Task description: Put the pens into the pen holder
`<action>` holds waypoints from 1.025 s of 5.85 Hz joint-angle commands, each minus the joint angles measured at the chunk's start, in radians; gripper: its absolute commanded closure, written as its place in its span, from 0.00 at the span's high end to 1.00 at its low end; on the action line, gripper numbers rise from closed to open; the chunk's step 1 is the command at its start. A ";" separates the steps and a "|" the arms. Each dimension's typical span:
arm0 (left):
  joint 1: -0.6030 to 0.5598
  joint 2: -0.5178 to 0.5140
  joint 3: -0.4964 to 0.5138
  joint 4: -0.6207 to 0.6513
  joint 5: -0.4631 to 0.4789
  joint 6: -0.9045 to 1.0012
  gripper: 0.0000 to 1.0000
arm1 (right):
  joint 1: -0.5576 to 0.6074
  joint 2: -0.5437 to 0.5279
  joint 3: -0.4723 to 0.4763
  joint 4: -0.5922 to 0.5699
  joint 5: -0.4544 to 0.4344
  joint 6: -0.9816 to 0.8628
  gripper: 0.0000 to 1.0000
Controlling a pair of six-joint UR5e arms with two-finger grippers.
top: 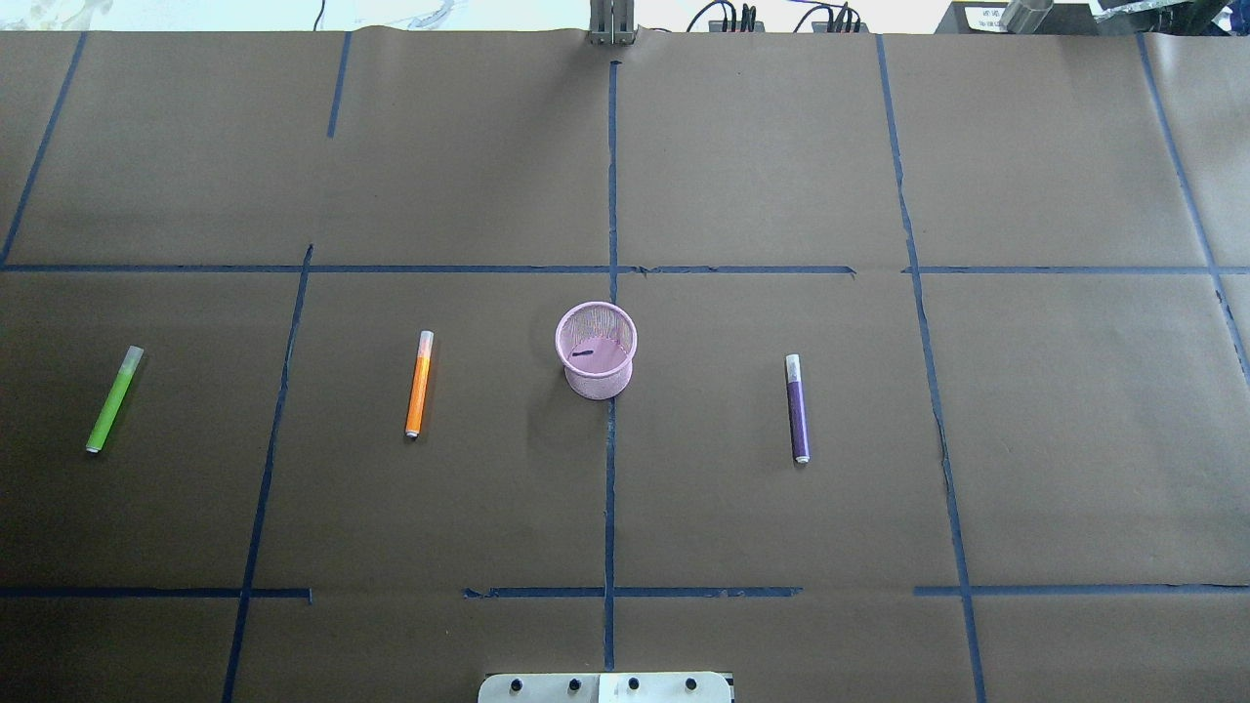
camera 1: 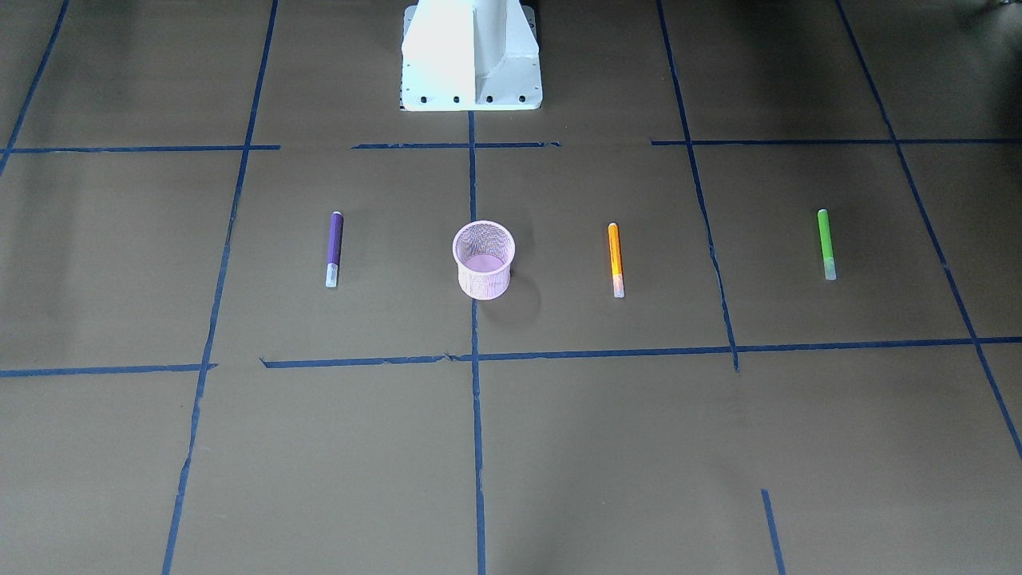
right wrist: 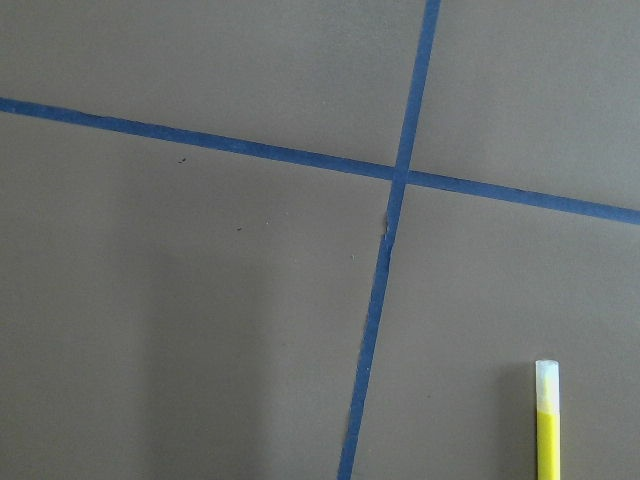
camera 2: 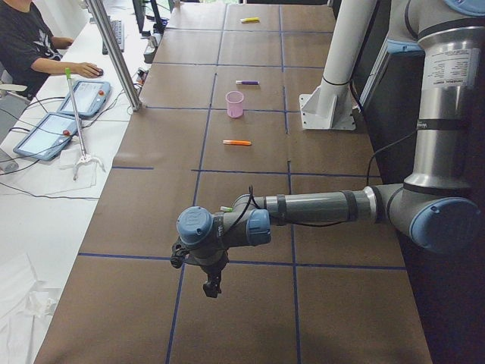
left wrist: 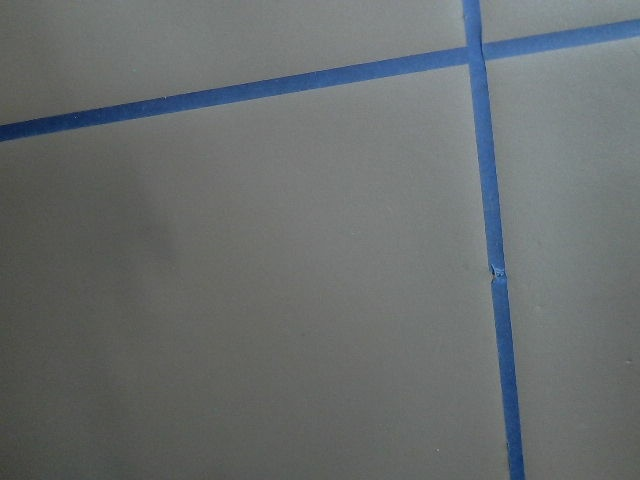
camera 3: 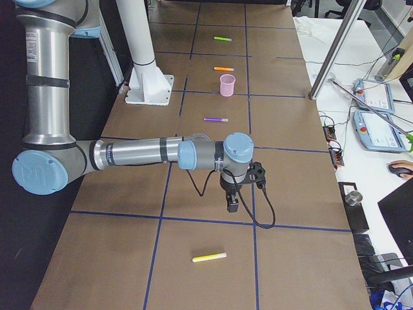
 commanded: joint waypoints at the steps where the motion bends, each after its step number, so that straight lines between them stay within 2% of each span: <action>1: 0.000 0.000 0.000 -0.002 0.000 0.002 1.00 | 0.000 0.000 -0.003 -0.001 -0.002 0.001 1.00; 6: 0.003 -0.020 -0.008 0.000 -0.002 -0.020 1.00 | 0.029 -0.069 -0.008 0.000 -0.003 -0.008 1.00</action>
